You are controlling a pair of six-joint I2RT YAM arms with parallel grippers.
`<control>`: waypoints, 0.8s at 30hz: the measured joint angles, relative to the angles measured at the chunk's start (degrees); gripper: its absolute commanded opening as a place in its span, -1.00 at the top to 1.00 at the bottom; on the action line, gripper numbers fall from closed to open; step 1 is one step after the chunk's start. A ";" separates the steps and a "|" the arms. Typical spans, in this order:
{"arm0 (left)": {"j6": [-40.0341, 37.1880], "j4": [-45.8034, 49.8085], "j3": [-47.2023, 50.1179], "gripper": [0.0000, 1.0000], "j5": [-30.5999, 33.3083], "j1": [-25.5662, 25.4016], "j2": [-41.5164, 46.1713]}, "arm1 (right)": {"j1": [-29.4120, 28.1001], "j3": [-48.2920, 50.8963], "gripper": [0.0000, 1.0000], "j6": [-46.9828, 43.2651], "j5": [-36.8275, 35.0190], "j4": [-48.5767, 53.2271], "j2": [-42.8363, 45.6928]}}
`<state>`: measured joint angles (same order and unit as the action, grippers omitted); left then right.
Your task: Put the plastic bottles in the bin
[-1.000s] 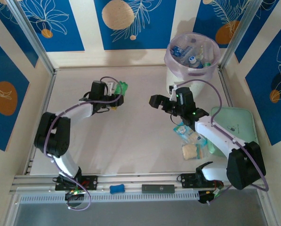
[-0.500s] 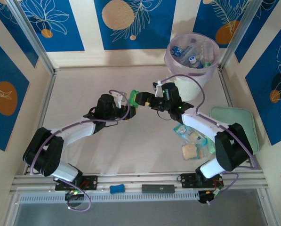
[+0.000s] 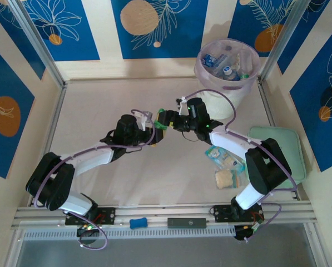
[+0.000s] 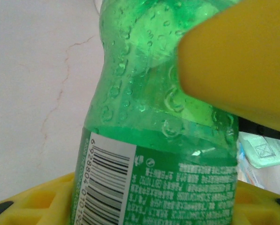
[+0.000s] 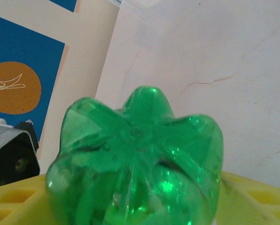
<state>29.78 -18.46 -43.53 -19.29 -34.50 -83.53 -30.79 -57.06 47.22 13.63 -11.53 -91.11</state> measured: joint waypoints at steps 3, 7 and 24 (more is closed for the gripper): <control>0.39 -0.50 0.00 0.04 -0.09 -0.61 -0.24 | 0.00 -0.02 -0.24 -0.02 0.37 -0.31 0.00; 0.81 -0.94 0.09 0.00 -0.02 -0.66 -0.26 | 0.00 -0.02 -0.09 -0.02 0.72 -0.52 0.00; 1.73 -1.42 2.43 -0.73 3.45 -1.18 3.82 | 0.94 -0.09 0.02 -2.54 -0.92 2.58 0.22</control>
<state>31.51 -19.88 -41.10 -15.84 -35.68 -79.70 -29.85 -57.14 44.69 12.71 -8.95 -90.89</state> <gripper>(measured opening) 0.853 0.563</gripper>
